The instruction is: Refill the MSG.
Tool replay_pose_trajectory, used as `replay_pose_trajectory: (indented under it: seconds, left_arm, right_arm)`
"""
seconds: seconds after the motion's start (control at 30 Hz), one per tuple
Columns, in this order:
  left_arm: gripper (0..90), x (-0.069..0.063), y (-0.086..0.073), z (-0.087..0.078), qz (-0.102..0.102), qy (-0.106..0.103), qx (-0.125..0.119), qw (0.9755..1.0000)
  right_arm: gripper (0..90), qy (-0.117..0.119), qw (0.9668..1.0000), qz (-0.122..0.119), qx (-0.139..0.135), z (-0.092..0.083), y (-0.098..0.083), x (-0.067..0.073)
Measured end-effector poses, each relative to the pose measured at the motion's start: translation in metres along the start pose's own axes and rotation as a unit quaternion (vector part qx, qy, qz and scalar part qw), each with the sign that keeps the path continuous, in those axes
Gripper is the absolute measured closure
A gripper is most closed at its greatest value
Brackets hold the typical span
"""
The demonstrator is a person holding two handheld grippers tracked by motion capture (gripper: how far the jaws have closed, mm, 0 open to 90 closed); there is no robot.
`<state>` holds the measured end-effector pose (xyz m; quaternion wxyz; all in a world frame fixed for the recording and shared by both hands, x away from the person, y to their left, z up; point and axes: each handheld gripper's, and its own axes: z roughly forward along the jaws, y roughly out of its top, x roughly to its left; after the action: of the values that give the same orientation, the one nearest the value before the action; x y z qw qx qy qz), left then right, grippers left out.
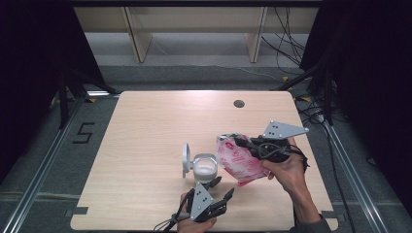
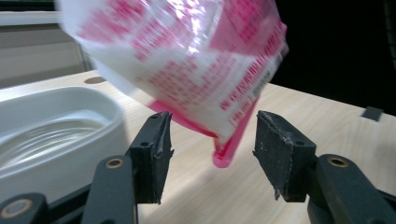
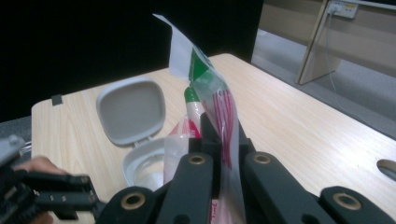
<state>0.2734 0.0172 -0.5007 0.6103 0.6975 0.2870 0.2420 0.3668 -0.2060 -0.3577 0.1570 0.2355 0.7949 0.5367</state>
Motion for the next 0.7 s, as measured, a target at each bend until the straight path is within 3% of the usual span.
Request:
replay_pose_trajectory:
  seconds: [0.07, 0.17, 0.2, 0.3, 0.4, 0.53, 0.67, 0.7]
  left_arm:
    - [45.3, 0.003, 0.000, -0.003, 0.003, 0.003, -0.001, 1.0000]
    - [45.1, 0.007, -0.001, -0.007, 0.012, 0.007, -0.002, 0.9999]
    - [45.2, 0.006, -0.001, -0.009, 0.008, 0.012, 0.009, 0.9999]
    - [44.3, 0.011, -0.003, -0.012, 0.011, 0.015, 0.012, 0.9998]
    - [43.8, 0.012, -0.005, -0.013, 0.009, 0.017, 0.014, 0.9997]
    - [43.5, 0.013, -0.006, -0.018, 0.012, 0.020, 0.017, 0.9996]
    - [42.1, 0.015, -0.007, -0.022, 0.003, 0.027, 0.006, 0.9996]
    - [42.1, 0.017, -0.007, -0.024, 0.007, 0.027, 0.012, 0.9995]
  right_arm:
    - [90.0, 0.001, 1.0000, -0.002, -0.002, 0.001, -0.004, -0.003]
    - [90.0, -0.001, 0.9998, 0.019, 0.001, 0.000, -0.011, -0.005]
    - [90.0, -0.005, 0.9999, 0.009, 0.003, -0.001, -0.012, -0.007]
    - [90.0, -0.009, 0.9995, 0.028, 0.011, -0.003, -0.020, -0.011]
    - [90.0, -0.017, 0.9996, 0.020, 0.007, -0.003, -0.023, -0.015]
    - [90.0, -0.013, 0.9990, 0.042, 0.005, -0.007, -0.028, -0.019]
    - [90.0, -0.027, 0.9988, 0.041, -0.001, -0.012, -0.032, -0.026]
    - [90.0, -0.030, 0.9979, 0.057, -0.001, -0.014, -0.033, -0.025]
